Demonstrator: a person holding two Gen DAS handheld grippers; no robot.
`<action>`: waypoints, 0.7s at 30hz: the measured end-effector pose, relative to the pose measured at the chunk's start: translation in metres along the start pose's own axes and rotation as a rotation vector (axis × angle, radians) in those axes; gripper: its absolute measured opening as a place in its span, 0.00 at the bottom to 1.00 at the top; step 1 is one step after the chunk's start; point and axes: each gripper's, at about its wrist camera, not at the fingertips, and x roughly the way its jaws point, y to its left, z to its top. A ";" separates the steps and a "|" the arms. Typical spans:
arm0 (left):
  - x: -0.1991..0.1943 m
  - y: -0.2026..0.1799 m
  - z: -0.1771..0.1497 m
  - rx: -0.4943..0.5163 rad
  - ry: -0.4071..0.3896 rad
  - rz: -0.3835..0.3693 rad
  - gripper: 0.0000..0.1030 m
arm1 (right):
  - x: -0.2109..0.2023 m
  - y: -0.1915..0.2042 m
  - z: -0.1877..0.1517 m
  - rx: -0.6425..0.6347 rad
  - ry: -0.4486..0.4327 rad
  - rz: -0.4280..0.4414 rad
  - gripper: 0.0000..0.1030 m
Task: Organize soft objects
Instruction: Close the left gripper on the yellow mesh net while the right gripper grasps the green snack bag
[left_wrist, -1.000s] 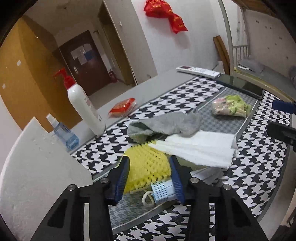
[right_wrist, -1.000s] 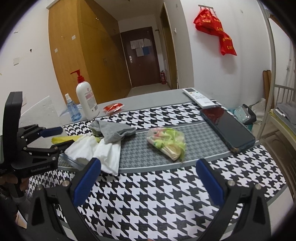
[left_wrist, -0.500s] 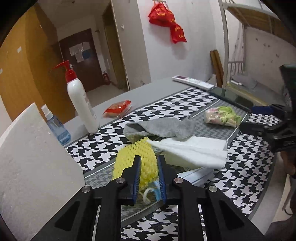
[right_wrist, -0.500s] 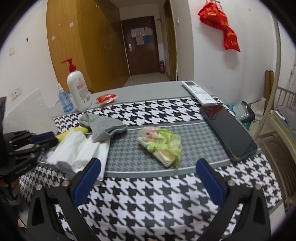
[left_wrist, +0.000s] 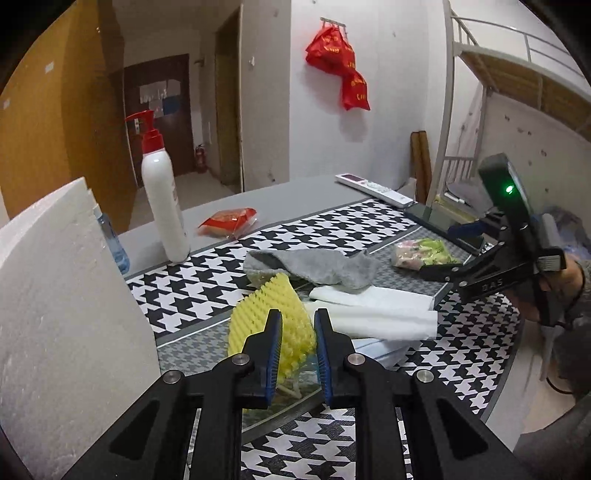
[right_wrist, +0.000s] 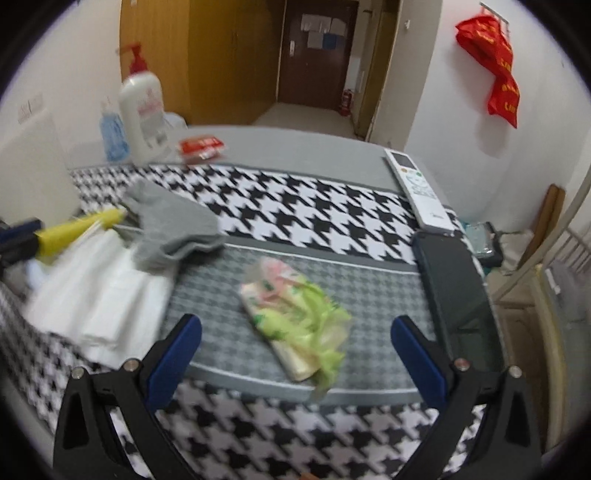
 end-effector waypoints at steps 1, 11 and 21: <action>-0.001 0.001 0.000 -0.009 -0.002 -0.005 0.19 | 0.003 -0.001 0.001 -0.004 0.011 0.001 1.00; 0.000 0.003 -0.003 -0.027 -0.005 0.028 0.19 | 0.015 -0.008 0.006 -0.002 0.038 0.052 0.87; -0.001 0.004 -0.006 -0.043 -0.021 0.027 0.19 | 0.022 -0.010 0.003 0.013 0.057 0.075 0.57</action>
